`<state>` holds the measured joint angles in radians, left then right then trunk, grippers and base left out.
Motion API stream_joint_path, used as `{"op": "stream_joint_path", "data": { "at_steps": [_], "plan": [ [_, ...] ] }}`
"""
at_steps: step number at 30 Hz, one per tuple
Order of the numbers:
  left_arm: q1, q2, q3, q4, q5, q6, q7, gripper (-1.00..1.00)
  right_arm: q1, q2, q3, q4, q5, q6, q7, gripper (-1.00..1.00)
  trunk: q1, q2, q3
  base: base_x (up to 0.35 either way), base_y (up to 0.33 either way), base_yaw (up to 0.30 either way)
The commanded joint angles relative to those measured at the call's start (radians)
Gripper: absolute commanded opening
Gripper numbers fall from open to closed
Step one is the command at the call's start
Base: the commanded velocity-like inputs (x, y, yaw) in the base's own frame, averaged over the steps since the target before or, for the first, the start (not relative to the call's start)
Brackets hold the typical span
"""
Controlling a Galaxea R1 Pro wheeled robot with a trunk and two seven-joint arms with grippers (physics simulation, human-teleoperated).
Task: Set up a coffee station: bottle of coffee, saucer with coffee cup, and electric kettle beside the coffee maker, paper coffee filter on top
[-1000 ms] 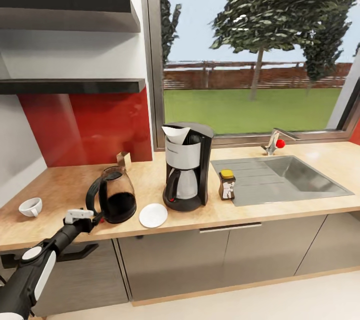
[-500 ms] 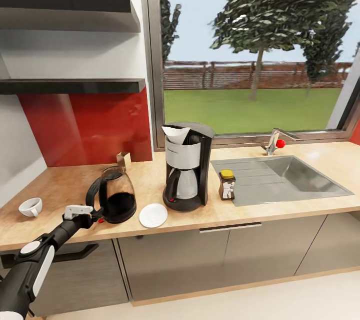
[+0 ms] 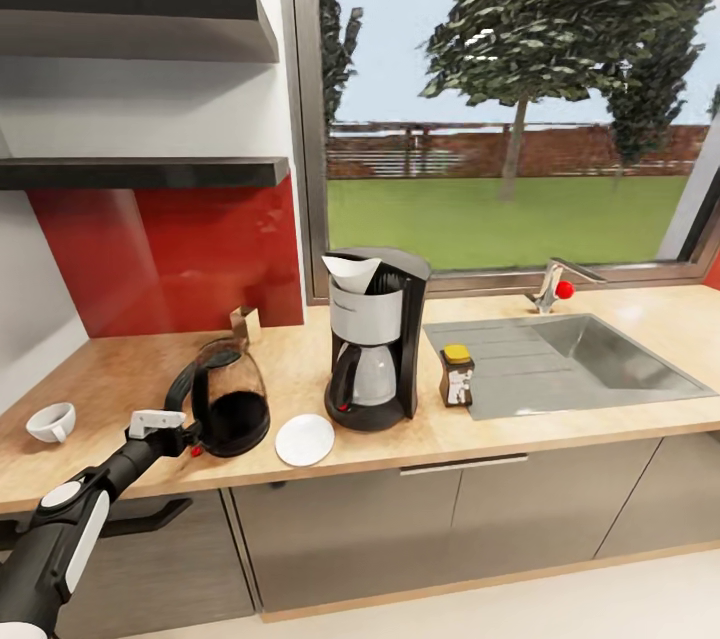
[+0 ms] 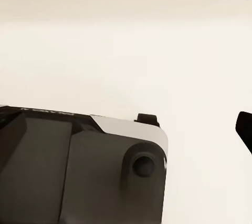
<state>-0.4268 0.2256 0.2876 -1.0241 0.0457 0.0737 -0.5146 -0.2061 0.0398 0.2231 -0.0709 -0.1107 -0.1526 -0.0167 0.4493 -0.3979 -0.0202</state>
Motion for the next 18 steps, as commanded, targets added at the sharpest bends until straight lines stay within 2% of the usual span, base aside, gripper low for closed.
{"op": "stream_joint_path", "data": {
  "at_steps": [1,8,9,18],
  "plan": [
    [-0.001,0.0,0.002,-0.001,0.005,0.008,-0.006,1.0,-0.001,0.0,0.009,0.001,-0.011,-0.004,-0.002,1.0,0.001,-0.002,-0.002,0.017,0.0,0.0],
    [-0.002,0.003,0.002,-0.001,0.006,0.009,-0.007,1.0,-0.001,0.0,0.009,0.001,-0.01,-0.004,-0.002,1.0,0.001,-0.002,-0.002,0.006,0.0,0.0],
    [-0.002,0.003,0.002,-0.001,0.006,0.009,-0.007,-1.0,-0.001,0.0,0.009,0.001,-0.01,-0.004,-0.002,1.0,0.001,-0.002,-0.002,0.001,0.0,0.0],
    [-0.001,0.005,0.002,-0.001,0.008,0.008,-0.008,-1.0,-0.001,0.0,0.009,0.002,-0.01,-0.004,-0.002,1.0,0.001,-0.002,-0.002,0.0,0.0,0.0]
  ]
}}
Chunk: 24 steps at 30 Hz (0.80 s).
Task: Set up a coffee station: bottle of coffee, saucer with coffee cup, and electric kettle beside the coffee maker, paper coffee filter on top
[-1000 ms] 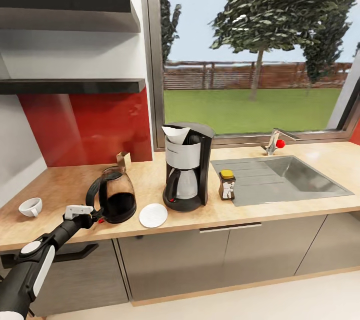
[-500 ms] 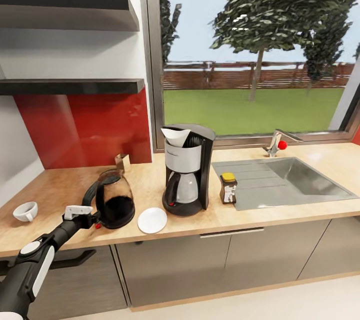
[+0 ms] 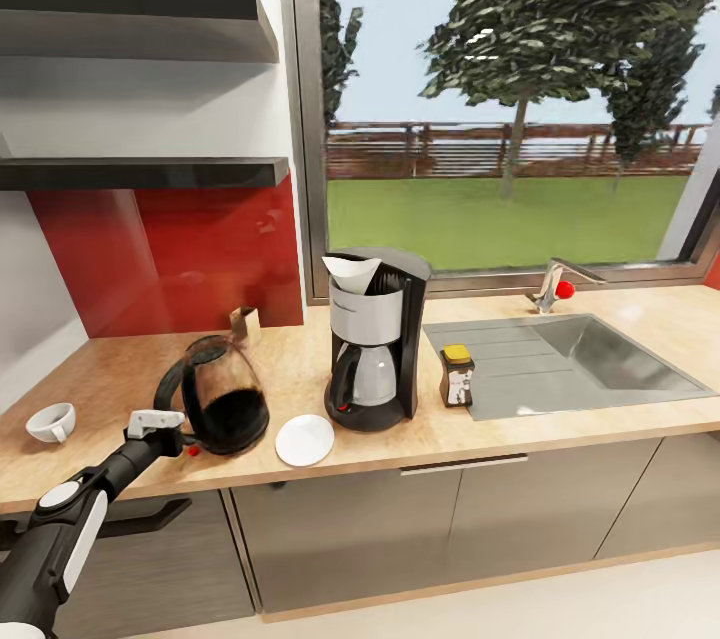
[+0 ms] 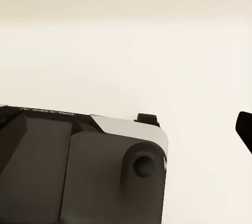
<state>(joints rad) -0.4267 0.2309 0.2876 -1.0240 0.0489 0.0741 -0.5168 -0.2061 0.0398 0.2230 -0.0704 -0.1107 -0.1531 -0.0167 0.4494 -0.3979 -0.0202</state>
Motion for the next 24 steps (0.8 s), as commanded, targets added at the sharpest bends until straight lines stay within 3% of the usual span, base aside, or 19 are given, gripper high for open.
{"op": "stream_joint_path", "data": {
  "at_steps": [1,14,24],
  "plan": [
    [-0.001,0.0,0.002,-0.001,0.005,0.007,-0.006,-1.0,-0.001,0.0,0.009,0.001,-0.011,-0.004,-0.002,1.0,0.001,-0.002,-0.002,0.0,0.0,0.0],
    [-0.004,-0.001,0.004,-0.005,0.005,0.007,-0.006,-1.0,-0.001,0.0,0.009,0.001,-0.011,-0.004,-0.002,1.0,0.001,-0.002,-0.002,0.0,0.0,0.0],
    [-0.005,0.0,0.004,-0.064,0.003,0.014,-0.004,-1.0,-0.001,0.0,0.009,0.001,-0.011,-0.005,-0.002,1.0,0.001,-0.002,-0.002,0.0,0.0,0.0]
  ]
}}
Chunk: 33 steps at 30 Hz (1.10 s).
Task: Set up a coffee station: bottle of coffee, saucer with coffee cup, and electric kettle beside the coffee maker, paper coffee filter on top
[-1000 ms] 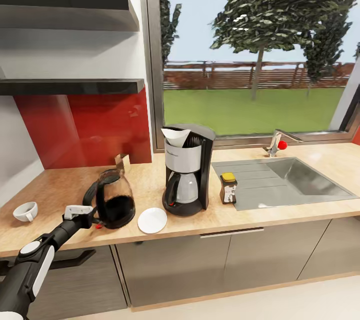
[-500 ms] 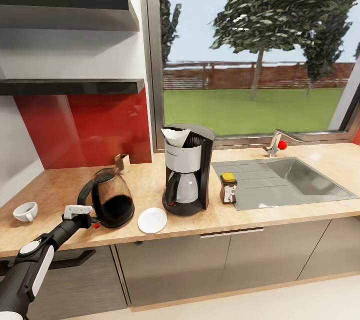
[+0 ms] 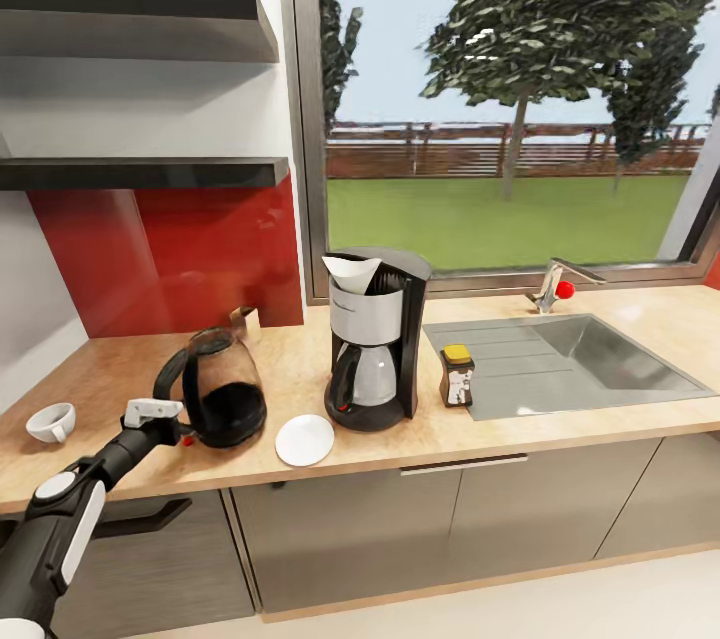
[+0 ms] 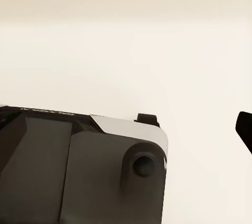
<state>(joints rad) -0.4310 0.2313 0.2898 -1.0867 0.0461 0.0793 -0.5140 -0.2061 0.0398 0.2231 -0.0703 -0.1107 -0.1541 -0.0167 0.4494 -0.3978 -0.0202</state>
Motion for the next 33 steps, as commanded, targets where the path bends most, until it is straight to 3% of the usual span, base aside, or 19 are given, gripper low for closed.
{"op": "stream_joint_path", "data": {
  "at_steps": [1,8,15,25,33],
  "plan": [
    [-0.001,0.0,0.002,-0.006,0.006,0.012,-0.006,-1.0,-0.001,0.0,0.009,0.001,-0.011,-0.004,-0.002,1.0,0.001,-0.002,-0.002,0.0,0.0,0.0],
    [-0.037,0.001,0.002,-0.084,0.005,0.118,0.004,-1.0,-0.001,0.0,0.009,0.001,-0.011,-0.004,-0.002,1.0,0.001,-0.002,-0.002,0.0,0.0,0.0],
    [-0.051,-0.004,0.0,-0.093,0.0,0.13,0.064,-1.0,-0.001,0.0,0.009,0.0,-0.011,-0.004,-0.002,1.0,0.001,-0.002,-0.002,0.0,0.0,0.0],
    [-0.048,-0.006,0.0,-0.087,-0.006,0.131,0.075,-1.0,-0.001,0.0,0.004,-0.002,-0.014,-0.02,-0.002,1.0,0.001,-0.002,-0.002,0.01,0.0,0.0],
    [-0.05,-0.007,0.0,-0.085,-0.006,0.132,0.086,-1.0,-0.001,-0.001,0.001,-0.002,-0.015,-0.021,-0.002,1.0,0.001,-0.002,-0.002,0.266,0.0,-0.136]
  ]
}}
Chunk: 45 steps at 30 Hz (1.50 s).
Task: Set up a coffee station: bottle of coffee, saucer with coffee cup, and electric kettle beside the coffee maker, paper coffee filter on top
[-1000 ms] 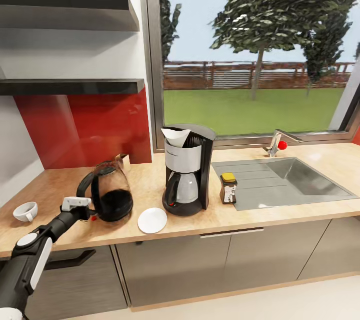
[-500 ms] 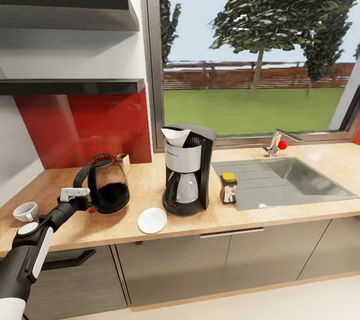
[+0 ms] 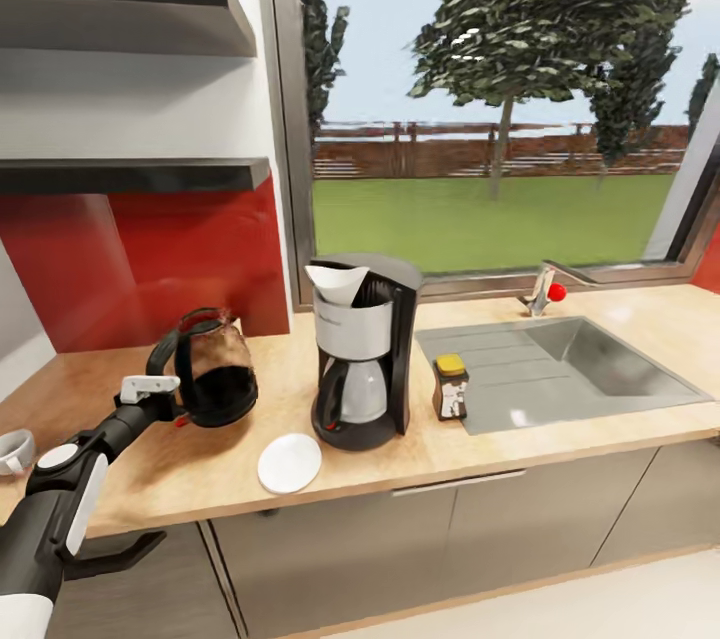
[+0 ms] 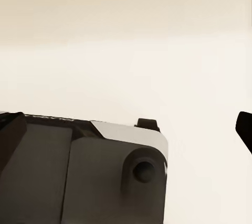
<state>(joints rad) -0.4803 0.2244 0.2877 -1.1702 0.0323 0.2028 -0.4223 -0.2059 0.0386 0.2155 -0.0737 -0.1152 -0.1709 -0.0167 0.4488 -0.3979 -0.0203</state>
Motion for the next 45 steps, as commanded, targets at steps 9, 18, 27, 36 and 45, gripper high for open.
{"op": "stream_joint_path", "data": {
  "at_steps": [9,18,27,36,45],
  "plan": [
    [0.005,0.0,0.002,-0.002,0.008,0.007,0.003,-1.0,-0.001,0.0,0.011,0.003,-0.01,-0.004,0.0,1.0,0.001,-0.002,-0.002,0.311,0.0,-0.227],
    [0.009,0.001,0.004,-0.002,0.006,0.003,0.004,-1.0,-0.001,0.0,0.011,0.003,-0.009,-0.004,0.0,1.0,0.001,-0.002,-0.002,0.033,0.0,-0.033],
    [0.012,0.0,-0.007,0.003,0.006,-0.004,0.002,-1.0,-0.001,0.0,0.011,0.003,-0.009,-0.004,0.0,1.0,0.001,-0.002,-0.002,0.0,0.0,-0.118],
    [0.013,-0.003,-0.006,0.006,0.006,-0.008,0.001,-1.0,-0.001,0.0,0.012,0.004,-0.009,-0.004,0.0,1.0,0.001,-0.002,-0.002,0.0,0.0,-0.002],
    [0.012,-0.007,-0.016,0.018,0.007,-0.007,-0.004,-1.0,-0.001,0.0,0.013,0.005,-0.009,-0.004,0.0,1.0,0.001,-0.002,-0.002,0.0,0.0,0.0]
  ]
}}
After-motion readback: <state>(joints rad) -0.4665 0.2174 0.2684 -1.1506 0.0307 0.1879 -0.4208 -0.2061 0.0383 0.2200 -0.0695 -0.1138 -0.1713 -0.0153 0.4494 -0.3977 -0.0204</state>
